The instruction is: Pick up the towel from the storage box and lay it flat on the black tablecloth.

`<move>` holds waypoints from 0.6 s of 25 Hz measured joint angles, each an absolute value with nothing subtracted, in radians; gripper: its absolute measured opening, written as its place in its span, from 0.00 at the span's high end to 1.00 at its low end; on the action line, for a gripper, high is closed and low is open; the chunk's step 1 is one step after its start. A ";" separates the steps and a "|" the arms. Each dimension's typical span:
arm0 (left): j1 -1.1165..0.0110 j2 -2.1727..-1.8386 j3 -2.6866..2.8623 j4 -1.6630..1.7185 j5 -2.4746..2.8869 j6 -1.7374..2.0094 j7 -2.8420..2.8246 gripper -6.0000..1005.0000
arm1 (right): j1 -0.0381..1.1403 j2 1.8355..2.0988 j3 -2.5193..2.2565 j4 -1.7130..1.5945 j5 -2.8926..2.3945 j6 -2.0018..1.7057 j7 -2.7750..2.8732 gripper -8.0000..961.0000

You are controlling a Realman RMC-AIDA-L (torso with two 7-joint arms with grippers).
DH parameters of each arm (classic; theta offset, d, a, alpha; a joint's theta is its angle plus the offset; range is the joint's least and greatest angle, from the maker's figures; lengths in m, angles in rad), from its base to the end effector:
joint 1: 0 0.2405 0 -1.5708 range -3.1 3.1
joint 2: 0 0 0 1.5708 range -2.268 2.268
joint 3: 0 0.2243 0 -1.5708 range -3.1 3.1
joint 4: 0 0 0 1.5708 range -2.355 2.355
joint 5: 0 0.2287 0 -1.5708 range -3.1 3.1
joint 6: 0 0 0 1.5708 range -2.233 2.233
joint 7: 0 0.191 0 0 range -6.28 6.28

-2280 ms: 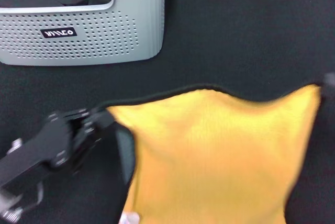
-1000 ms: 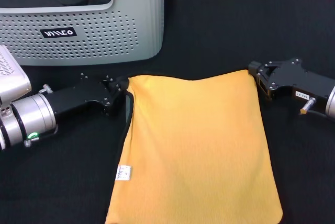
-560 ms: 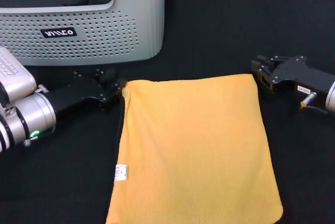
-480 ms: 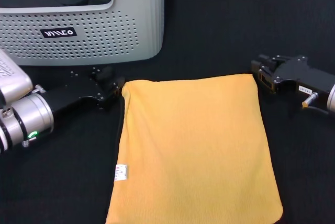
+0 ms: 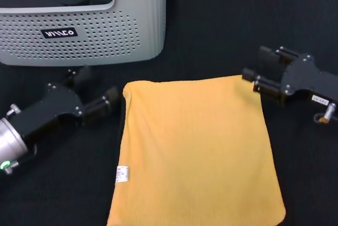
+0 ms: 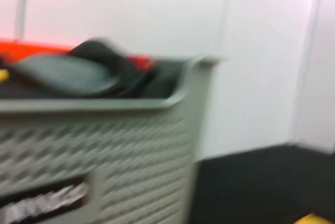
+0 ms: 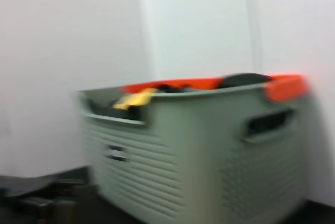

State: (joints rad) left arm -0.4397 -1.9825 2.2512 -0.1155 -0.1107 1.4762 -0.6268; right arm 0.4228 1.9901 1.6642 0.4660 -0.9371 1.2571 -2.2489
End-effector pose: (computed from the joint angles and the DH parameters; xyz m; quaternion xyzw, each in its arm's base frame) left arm -0.3186 0.3013 -0.0329 -0.8563 -0.2222 -0.3067 0.3512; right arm 0.2166 0.3585 -0.0497 -0.8995 0.1292 0.3329 0.2518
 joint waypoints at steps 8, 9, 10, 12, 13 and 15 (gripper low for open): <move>-0.426 -1.976 2.408 -0.112 -0.097 1.780 -0.657 0.12 | 0.493 1.914 1.666 0.471 -1.111 1.636 -2.140 0.22; -0.435 -1.975 2.455 -0.111 -0.097 1.827 -0.668 0.12 | 0.493 1.914 1.666 0.471 -1.111 1.636 -2.140 0.20; -0.441 -1.975 2.480 -0.112 -0.096 1.850 -0.671 0.12 | 0.499 1.906 1.663 0.487 -1.149 1.707 -2.132 0.18; -0.456 -1.978 2.532 -0.112 -0.096 1.910 -0.676 0.12 | 0.494 1.905 1.660 0.522 -1.195 1.758 -2.119 0.15; -0.456 -1.978 2.532 -0.112 -0.096 1.910 -0.676 0.12 | 0.488 1.905 1.660 0.538 -1.208 1.771 -2.117 0.13; -0.482 -1.981 2.593 -0.111 -0.095 1.960 -0.692 0.12 | 0.464 1.908 1.656 0.582 -1.235 1.798 -2.113 0.10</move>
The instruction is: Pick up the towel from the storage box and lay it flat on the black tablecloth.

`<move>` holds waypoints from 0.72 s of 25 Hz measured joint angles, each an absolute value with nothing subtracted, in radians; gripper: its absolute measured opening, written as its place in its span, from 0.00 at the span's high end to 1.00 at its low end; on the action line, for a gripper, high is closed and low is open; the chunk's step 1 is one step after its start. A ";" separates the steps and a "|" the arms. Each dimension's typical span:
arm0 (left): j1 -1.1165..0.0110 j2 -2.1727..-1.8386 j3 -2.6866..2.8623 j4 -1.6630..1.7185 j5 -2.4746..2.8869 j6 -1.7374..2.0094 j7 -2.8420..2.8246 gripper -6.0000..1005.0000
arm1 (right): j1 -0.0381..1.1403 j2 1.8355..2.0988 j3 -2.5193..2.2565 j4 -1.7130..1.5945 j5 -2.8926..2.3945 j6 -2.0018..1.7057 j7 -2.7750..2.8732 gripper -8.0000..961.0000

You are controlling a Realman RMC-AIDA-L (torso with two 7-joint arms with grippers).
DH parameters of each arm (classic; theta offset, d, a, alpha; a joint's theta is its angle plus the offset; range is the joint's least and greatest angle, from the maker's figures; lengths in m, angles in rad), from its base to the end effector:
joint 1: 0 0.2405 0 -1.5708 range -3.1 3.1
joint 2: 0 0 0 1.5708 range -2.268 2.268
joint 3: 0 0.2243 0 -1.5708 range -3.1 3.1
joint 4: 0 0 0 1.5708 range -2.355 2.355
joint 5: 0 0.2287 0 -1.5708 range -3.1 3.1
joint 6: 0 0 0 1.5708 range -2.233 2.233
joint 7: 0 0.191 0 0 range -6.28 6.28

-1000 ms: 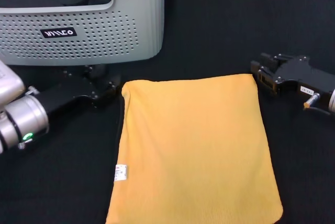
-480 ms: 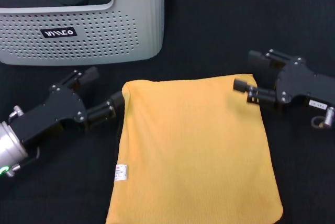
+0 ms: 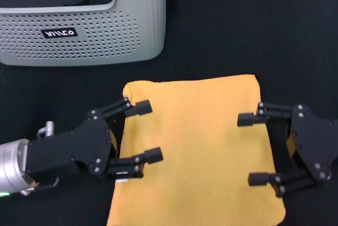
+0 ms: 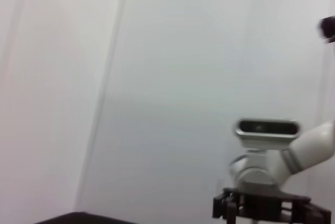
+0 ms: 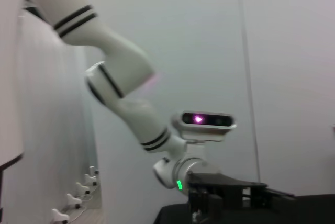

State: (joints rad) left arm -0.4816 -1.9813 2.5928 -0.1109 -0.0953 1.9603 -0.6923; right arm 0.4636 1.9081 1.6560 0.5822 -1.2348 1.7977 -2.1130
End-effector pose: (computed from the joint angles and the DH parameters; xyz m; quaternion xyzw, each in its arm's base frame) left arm -0.2351 0.2318 -0.0339 -0.8868 -0.1096 -0.4406 0.0863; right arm 0.1688 0.2720 -0.0268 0.9307 0.0144 -0.3632 0.0420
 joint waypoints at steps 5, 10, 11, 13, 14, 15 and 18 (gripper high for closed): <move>-0.492 -1.986 2.619 -0.116 -0.093 1.971 -0.709 0.12 | 0.436 1.911 1.646 0.607 -1.240 1.805 -2.112 0.08; -0.485 -1.989 2.619 -0.116 -0.095 1.973 -0.706 0.12 | 0.434 1.912 1.654 0.602 -1.241 1.806 -2.098 0.09; -0.484 -1.989 2.618 -0.116 -0.096 1.973 -0.707 0.12 | 0.434 1.913 1.654 0.601 -1.241 1.806 -2.098 0.09; -0.484 -1.989 2.617 -0.117 -0.096 1.973 -0.709 0.12 | 0.434 1.915 1.654 0.600 -1.242 1.805 -2.098 0.09; -0.484 -1.990 2.616 -0.117 -0.097 1.974 -0.710 0.12 | 0.434 1.916 1.653 0.600 -1.243 1.805 -2.098 0.09; -0.484 -1.990 2.618 -0.117 -0.096 1.974 -0.711 0.12 | 0.434 1.916 1.652 0.600 -1.243 1.805 -2.099 0.09; -0.484 -1.990 2.621 -0.115 -0.091 1.975 -0.713 0.12 | 0.434 1.917 1.647 0.600 -1.244 1.804 -2.101 0.09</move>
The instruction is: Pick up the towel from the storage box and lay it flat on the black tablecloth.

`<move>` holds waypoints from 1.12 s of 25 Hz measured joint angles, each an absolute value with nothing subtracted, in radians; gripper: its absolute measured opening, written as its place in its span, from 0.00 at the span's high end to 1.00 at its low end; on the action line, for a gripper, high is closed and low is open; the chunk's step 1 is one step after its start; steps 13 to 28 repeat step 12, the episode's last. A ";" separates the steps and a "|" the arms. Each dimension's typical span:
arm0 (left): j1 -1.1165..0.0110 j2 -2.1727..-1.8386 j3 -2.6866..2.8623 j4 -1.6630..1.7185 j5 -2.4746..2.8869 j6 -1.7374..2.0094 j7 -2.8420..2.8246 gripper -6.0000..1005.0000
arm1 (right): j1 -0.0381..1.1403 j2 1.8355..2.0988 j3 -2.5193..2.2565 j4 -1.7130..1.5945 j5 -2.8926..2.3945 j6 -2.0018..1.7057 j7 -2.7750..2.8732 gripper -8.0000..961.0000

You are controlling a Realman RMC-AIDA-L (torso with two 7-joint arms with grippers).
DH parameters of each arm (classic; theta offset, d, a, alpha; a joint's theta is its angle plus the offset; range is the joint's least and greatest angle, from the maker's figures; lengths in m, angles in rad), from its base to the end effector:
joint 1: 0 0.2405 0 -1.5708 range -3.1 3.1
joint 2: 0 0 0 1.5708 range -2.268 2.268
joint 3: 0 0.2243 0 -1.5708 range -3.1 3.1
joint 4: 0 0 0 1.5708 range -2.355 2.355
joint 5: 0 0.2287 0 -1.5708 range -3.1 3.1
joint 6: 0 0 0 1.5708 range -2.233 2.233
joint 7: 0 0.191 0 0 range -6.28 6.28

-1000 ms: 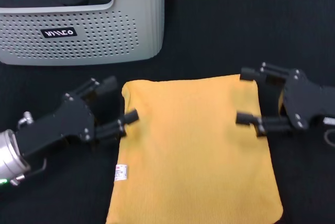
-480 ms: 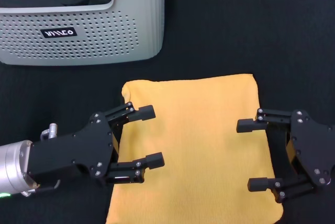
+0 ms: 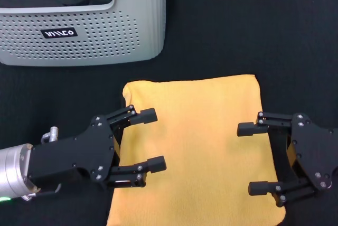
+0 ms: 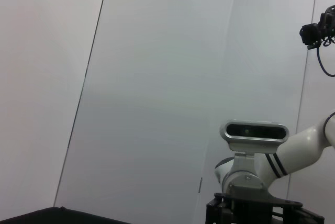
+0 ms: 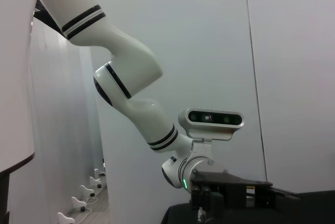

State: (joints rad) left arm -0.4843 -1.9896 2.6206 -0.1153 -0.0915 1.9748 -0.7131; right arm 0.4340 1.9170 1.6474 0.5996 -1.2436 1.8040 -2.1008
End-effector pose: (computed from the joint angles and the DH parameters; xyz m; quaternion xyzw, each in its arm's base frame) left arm -0.2325 0.2258 -0.0373 -0.8875 -0.1166 -0.4414 0.0631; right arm 0.1723 0.2633 -0.0299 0.9301 0.0040 -0.3638 0.0497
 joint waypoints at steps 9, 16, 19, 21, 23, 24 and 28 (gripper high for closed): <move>-0.483 -1.995 2.623 -0.117 -0.093 1.977 -0.715 0.12 | 0.433 1.918 1.646 0.598 -1.244 1.804 -2.106 0.09; -0.482 -1.995 2.624 -0.112 -0.089 1.978 -0.715 0.12 | 0.433 1.919 1.646 0.598 -1.247 1.804 -2.107 0.09; -0.482 -1.995 2.624 -0.112 -0.089 1.978 -0.715 0.12 | 0.433 1.919 1.646 0.598 -1.247 1.804 -2.107 0.09; -0.482 -1.995 2.624 -0.112 -0.089 1.978 -0.715 0.12 | 0.433 1.919 1.646 0.598 -1.247 1.804 -2.107 0.09; -0.482 -1.995 2.624 -0.112 -0.089 1.978 -0.715 0.12 | 0.433 1.919 1.646 0.598 -1.247 1.804 -2.107 0.09; -0.482 -1.995 2.624 -0.112 -0.089 1.978 -0.715 0.12 | 0.433 1.919 1.646 0.598 -1.247 1.804 -2.107 0.09; -0.482 -1.995 2.624 -0.112 -0.089 1.978 -0.715 0.12 | 0.433 1.919 1.646 0.598 -1.247 1.804 -2.107 0.09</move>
